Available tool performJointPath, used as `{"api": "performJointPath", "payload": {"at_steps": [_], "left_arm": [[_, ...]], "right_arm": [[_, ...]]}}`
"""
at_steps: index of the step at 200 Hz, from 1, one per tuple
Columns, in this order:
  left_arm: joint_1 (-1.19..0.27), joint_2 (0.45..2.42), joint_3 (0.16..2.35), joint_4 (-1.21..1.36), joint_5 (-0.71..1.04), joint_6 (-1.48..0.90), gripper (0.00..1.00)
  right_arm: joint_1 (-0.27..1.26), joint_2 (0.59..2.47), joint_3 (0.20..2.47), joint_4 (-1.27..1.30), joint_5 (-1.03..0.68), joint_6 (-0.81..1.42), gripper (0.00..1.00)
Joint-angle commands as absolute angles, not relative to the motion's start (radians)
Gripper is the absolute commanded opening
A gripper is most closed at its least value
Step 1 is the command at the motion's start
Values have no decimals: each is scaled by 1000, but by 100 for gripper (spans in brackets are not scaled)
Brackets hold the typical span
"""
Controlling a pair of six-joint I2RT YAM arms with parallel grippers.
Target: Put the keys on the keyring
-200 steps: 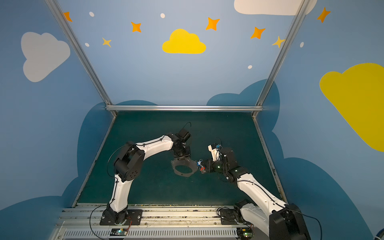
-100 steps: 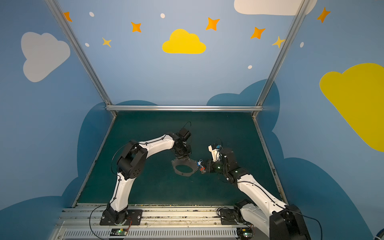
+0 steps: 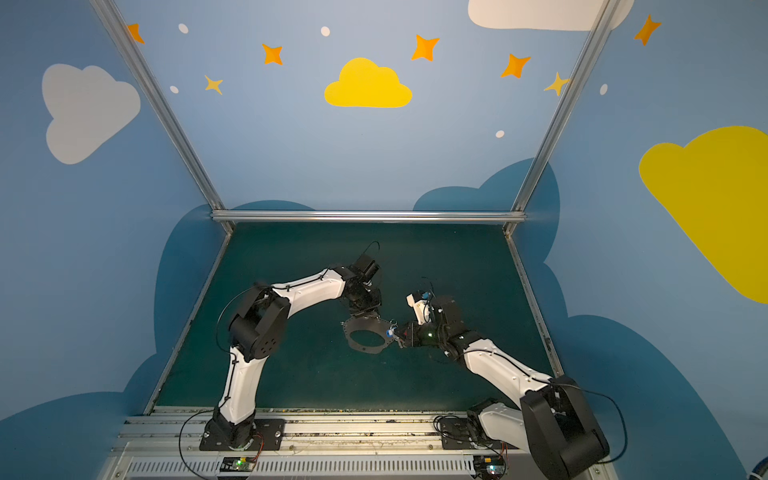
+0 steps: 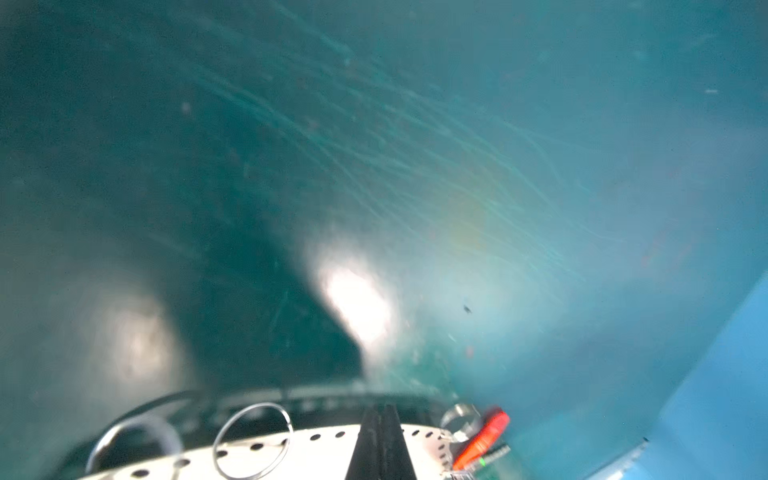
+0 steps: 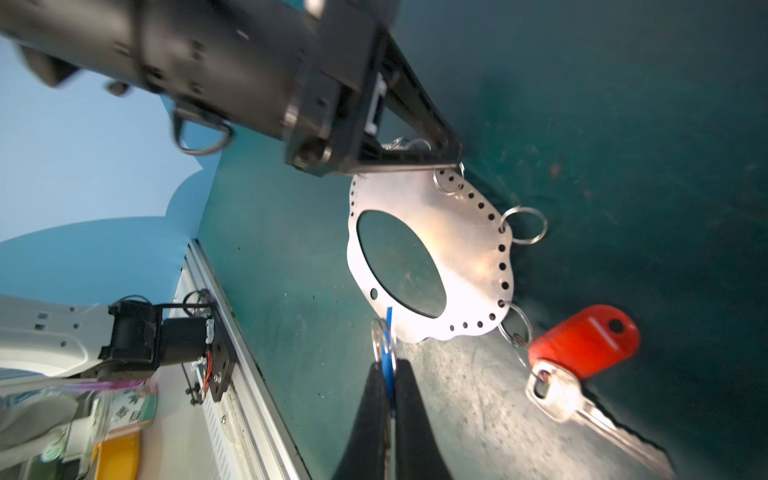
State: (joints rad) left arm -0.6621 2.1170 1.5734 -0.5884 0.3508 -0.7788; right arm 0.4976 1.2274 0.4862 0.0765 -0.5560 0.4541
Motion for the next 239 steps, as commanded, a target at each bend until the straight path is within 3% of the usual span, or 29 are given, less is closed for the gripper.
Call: {"api": "performJointPath", "payload": {"at_steps": [1,119,239], "left_arm": [[-656,2042,1547,-556,369,-788,4],[-658,1921,1445,-495,423,-767,4],[-670,1901,1448,-541,434,-708,4]], "right_arm": [[520,1307,532,128,-607,433,0],[532,1629,729,185,-769,451,0],[485,1631,738,241,-758,545,0]]}}
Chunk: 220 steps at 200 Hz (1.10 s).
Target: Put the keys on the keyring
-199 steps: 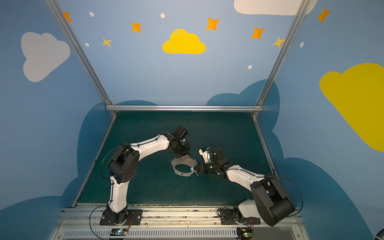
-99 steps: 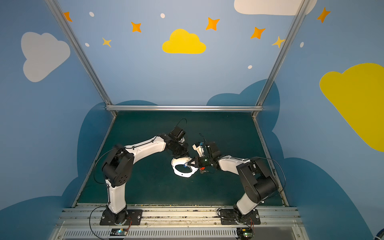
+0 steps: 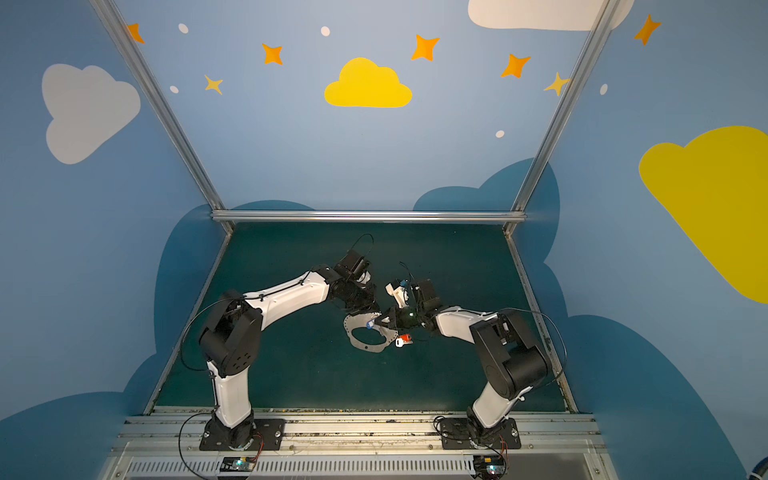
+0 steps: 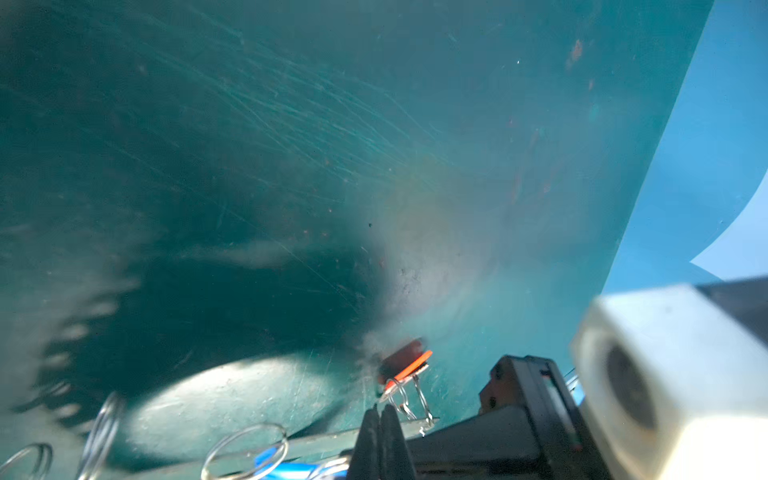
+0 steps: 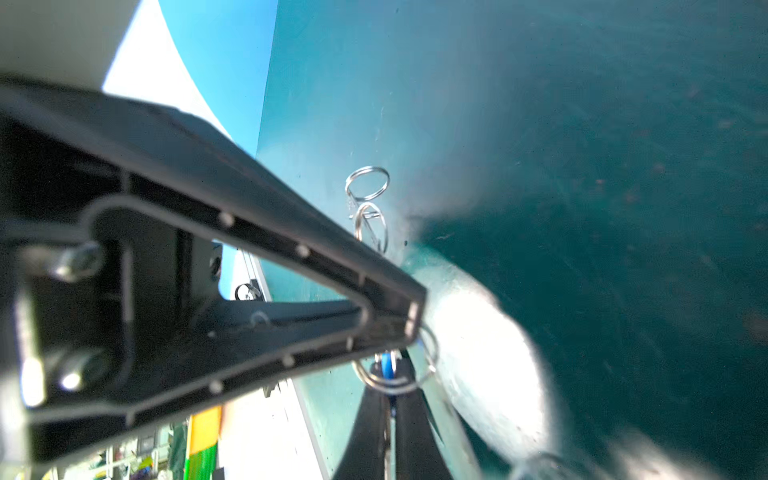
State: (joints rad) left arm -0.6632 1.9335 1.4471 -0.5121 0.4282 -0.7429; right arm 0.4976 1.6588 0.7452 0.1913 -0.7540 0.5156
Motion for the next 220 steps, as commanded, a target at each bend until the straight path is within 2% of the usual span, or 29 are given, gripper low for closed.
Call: {"api": "performJointPath", "payload": {"at_steps": [1,220], "left_arm": [[-670,1901,1448,-541,435,-708,4],[-696,1871,1459,-668,305,-575,4]], "right_arm": [[484,1630,738,242,-758,546,0],[405,1428,643,320,-764,613,0]]}}
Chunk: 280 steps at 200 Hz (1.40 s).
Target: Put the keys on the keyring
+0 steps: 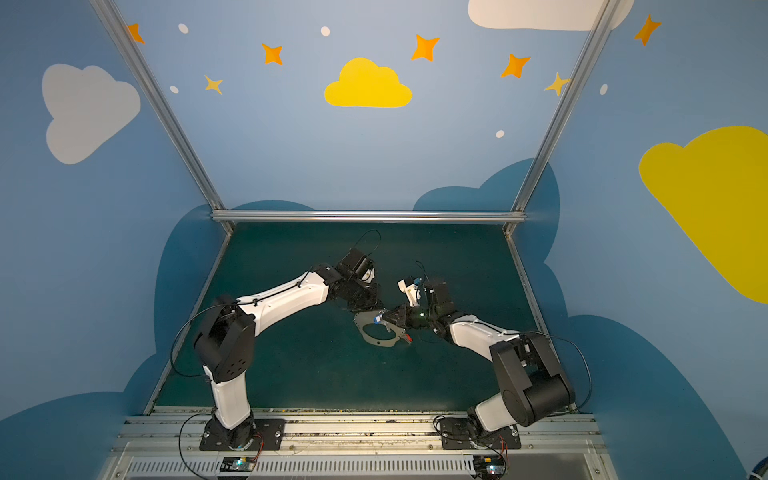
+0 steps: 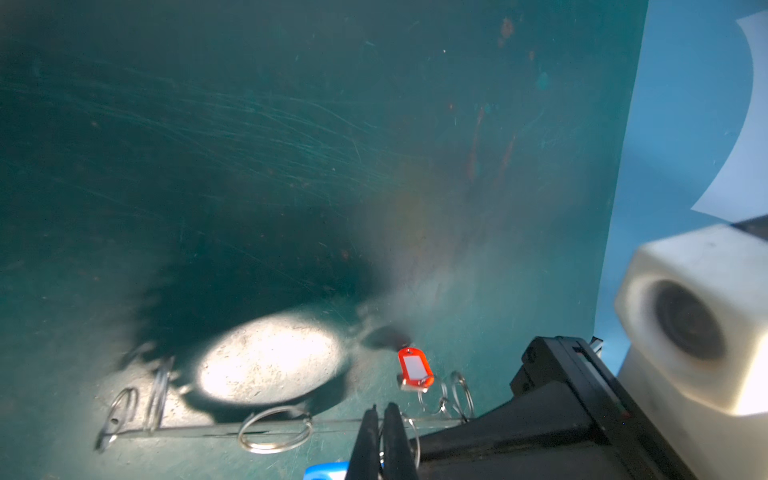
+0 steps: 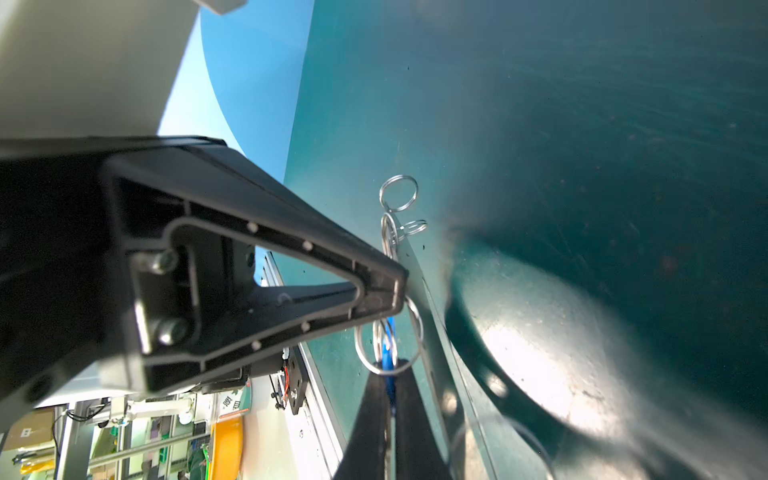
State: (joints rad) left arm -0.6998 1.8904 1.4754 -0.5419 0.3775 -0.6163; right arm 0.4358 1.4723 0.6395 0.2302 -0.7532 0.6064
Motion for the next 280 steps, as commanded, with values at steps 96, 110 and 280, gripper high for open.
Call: {"api": "performJointPath", "payload": {"at_steps": [96,110,280], "left_arm": [[-699,1856,1451,-660,318,-570,4],[-699,1855,1453,-654,344,-574,4],[-628,1433,1330,-461,423,-512,40]], "right_arm": [[396,1343,628,298,-746,573,0],[396,1324,626,312,-754,569,0],[435,1203,766,244,-972,492,0]]}}
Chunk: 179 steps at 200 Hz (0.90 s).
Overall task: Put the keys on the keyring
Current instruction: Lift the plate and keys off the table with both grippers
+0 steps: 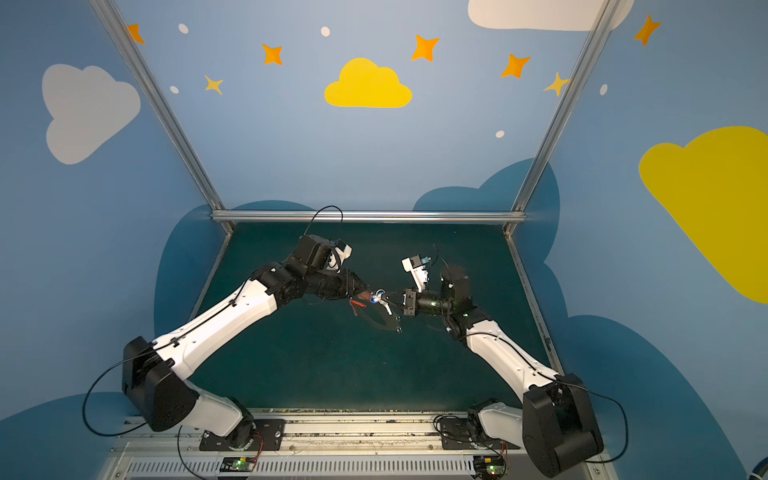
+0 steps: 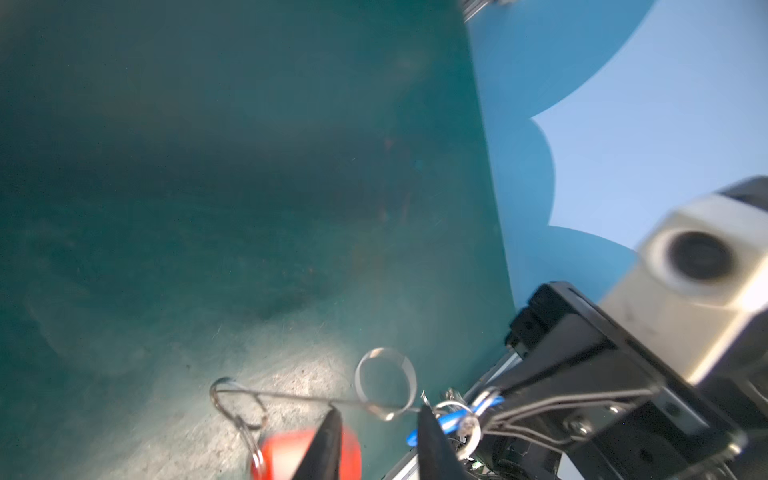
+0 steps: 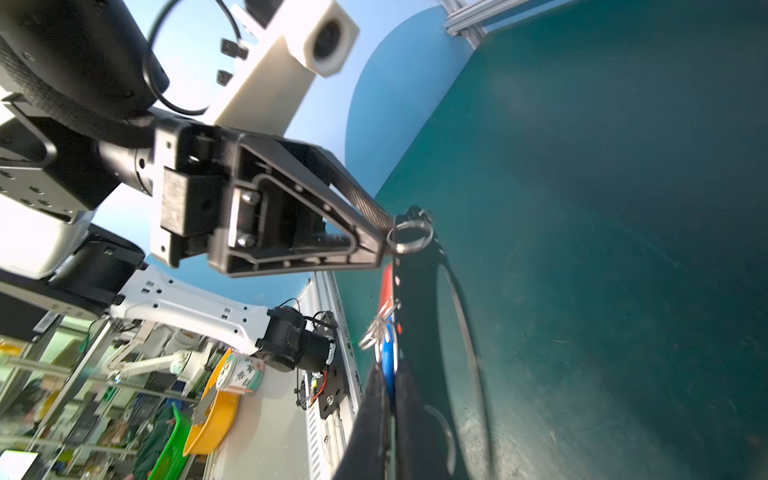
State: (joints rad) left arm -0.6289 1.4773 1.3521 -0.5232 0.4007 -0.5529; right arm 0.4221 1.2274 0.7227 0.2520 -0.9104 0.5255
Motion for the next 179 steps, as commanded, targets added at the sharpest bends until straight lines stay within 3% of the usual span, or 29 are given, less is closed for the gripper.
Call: {"api": "performJointPath", "payload": {"at_steps": [1,25,52,74,150,179], "left_arm": [[-629,1432,1329,-460,424,-511,40],[-625,1393,1310,-403,509,-469,44],[-621,1406,1339,-423,625,-408,29],[-618,1441,1389,-489,689,-358,26],[-619,1519,1454,-613,756,-273,33],[-620,1519,1454,-624,771,-264,26]], "right_arm": [[435,1204,767,243,-974,492,0],[446,1209,780,231,-1011,473,0],[452,1216,788,260,-1051,483,0],[455,1223,800,257,-1062,478,0],[471,1247,817,257,-1098,471,0],[470,1253,821,246,-1094,464,0]]}}
